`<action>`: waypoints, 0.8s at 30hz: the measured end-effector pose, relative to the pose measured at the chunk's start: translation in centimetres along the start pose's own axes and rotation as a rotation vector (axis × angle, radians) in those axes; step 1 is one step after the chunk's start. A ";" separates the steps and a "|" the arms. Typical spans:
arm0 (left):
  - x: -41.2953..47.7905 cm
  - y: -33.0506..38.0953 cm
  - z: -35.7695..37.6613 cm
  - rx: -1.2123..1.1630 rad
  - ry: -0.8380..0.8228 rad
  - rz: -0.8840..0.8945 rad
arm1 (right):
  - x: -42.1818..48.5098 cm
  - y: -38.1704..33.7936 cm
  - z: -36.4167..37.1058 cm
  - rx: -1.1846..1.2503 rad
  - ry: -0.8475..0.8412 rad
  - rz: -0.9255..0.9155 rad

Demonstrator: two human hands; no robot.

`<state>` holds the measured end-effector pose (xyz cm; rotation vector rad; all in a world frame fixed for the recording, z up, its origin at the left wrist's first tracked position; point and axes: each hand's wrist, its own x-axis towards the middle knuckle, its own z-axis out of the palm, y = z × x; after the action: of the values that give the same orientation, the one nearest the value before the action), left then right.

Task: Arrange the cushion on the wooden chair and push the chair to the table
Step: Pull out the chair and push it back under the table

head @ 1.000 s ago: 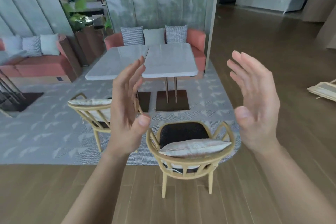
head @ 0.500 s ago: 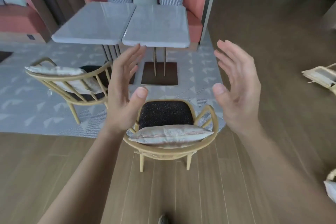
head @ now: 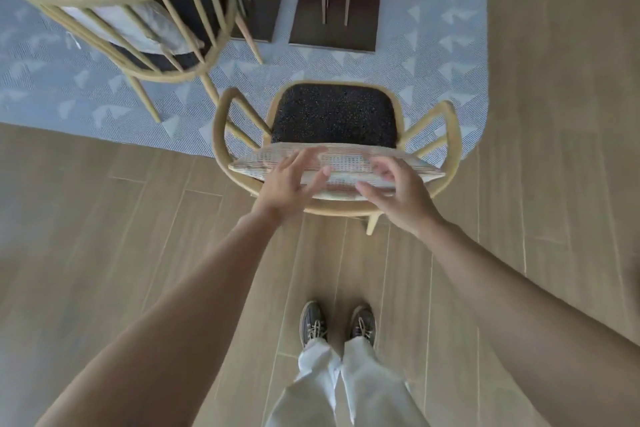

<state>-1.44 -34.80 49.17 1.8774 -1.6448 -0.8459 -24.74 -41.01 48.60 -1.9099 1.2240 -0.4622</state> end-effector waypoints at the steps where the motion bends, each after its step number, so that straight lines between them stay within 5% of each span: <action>1: -0.2 -0.4 0.3 0.091 -0.013 0.011 | -0.3 0.7 0.2 -0.055 -0.024 0.001; 8: -0.8 -1.9 2.3 0.765 -0.258 0.168 | 0.6 1.8 2.1 -0.871 -0.245 -0.221; 24: 6.7 -0.9 1.0 1.015 -0.369 0.037 | 8.5 2.9 2.1 -1.011 -0.347 -0.289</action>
<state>-1.01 -41.26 46.99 2.3766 -2.6615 -0.3349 -21.04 -48.16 44.09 -2.8671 1.0148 0.4500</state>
